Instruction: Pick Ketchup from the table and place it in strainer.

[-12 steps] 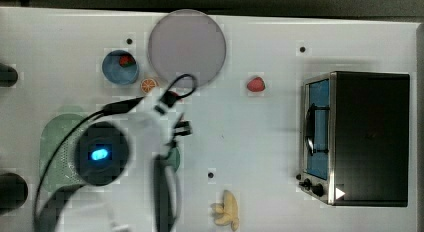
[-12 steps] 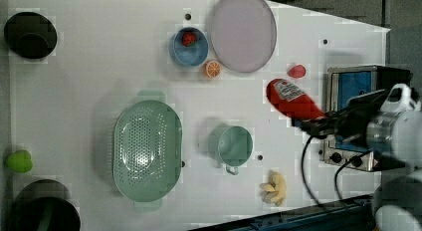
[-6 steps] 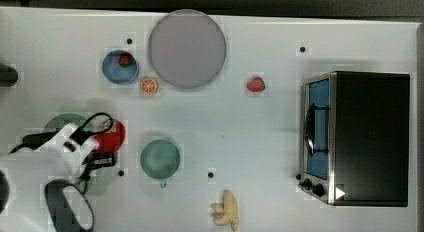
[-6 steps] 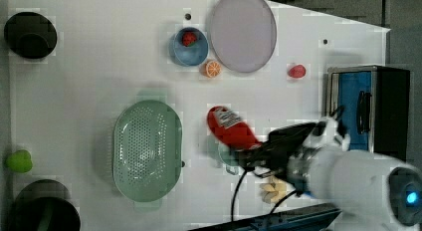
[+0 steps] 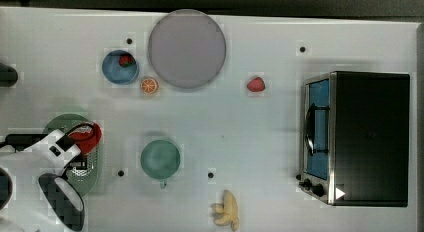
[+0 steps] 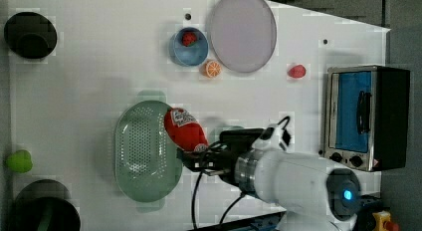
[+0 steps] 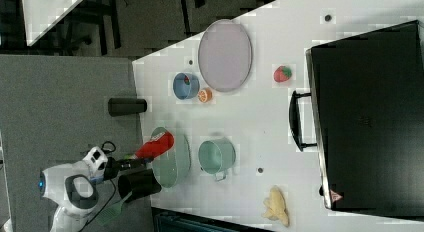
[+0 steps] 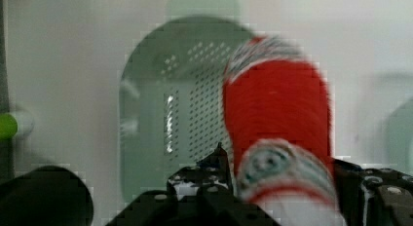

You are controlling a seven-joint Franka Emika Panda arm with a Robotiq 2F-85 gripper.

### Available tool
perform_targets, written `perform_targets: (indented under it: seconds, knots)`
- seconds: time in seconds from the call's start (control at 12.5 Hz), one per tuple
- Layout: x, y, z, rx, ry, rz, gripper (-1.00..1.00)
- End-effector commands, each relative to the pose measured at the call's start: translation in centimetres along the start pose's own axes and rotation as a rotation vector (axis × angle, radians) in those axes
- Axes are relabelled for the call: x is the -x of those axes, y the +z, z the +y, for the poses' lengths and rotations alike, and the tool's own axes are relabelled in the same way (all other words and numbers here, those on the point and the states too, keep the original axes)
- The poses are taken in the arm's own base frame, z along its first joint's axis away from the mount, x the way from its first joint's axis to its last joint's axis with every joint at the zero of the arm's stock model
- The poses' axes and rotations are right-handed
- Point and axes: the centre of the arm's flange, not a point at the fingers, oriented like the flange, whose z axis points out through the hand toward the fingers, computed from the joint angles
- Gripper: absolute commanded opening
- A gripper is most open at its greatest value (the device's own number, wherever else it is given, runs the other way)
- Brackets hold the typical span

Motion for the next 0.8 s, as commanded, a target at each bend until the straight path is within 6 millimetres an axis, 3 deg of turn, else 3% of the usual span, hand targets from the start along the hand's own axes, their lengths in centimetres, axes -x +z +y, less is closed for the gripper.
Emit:
perform_targets:
  seconds: [0.08, 0.4, 0.64, 0.8]
  knots:
    - [-0.7, 2.3, 0.0, -0.056, 0.156, -0.020, 0.21]
    - [-0.9, 6.8, -0.3, -0.138, 0.171, -0.061, 0.27]
    - [-1.0, 8.7, -0.3, -0.155, 0.137, -0.058, 0.90]
    - [-1.5, 7.4, -0.3, -0.155, 0.136, -0.028, 1.00]
